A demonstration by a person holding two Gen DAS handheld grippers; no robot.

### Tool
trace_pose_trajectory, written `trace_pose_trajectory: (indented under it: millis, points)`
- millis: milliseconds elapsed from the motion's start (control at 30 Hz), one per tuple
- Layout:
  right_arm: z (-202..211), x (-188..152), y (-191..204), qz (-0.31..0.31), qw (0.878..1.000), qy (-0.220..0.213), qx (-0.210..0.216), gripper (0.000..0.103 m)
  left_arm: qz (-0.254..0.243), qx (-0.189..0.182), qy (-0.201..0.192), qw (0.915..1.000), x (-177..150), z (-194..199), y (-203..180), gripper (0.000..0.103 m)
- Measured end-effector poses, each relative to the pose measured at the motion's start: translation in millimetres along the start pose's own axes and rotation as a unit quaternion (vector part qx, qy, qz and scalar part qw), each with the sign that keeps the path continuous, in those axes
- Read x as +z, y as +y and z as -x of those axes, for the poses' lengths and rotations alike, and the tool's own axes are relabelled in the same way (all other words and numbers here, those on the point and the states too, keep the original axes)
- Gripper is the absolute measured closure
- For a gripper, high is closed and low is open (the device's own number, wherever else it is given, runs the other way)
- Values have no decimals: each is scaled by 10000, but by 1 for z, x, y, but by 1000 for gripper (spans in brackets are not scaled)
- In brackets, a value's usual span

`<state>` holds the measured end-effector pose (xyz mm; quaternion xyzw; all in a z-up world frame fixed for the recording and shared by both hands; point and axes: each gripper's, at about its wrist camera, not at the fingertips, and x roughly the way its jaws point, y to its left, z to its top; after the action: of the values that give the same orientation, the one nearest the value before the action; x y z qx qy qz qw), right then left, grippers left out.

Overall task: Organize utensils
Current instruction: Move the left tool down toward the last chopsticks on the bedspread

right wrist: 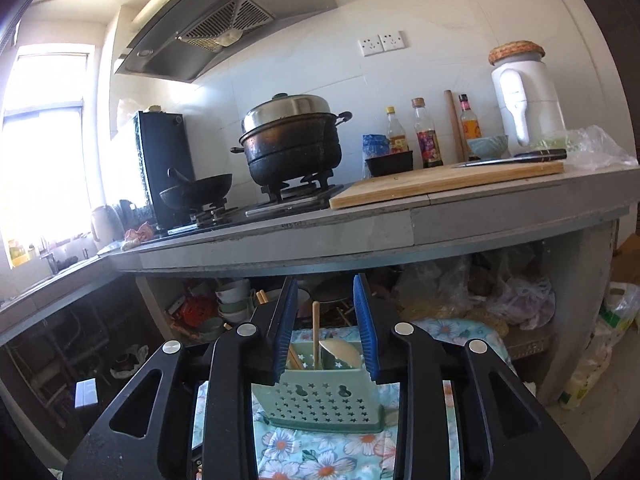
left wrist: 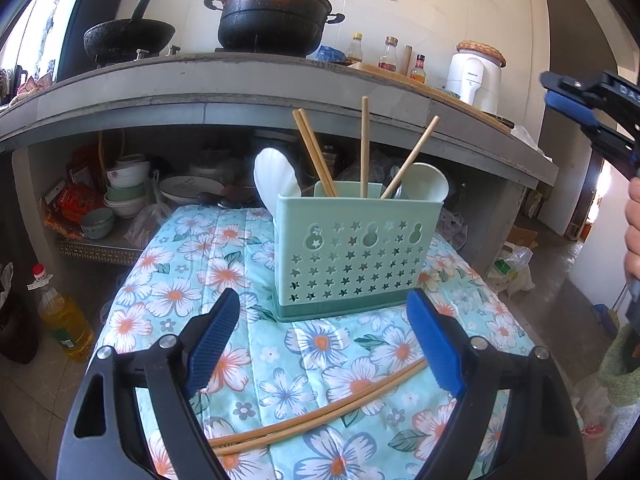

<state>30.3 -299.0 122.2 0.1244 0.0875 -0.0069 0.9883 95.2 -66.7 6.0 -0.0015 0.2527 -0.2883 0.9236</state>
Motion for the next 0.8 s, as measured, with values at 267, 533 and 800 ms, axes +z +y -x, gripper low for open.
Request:
trace_pose_trajectory:
  millis: [267,533,800]
  points:
    - [-7,-55,-18,-471,9910,1256,14,60,-543,61,309,9980,-16,-10,-11,20]
    - [-40,-149,-41,-1520,9380,3104,-270,59,-1875,440,1065,9755,-60,-37,-47,23]
    - [-31,-163,-47,-1757,9300,3217,-268,59,-3430,860,1330,9259,-98,-58,-81,58]
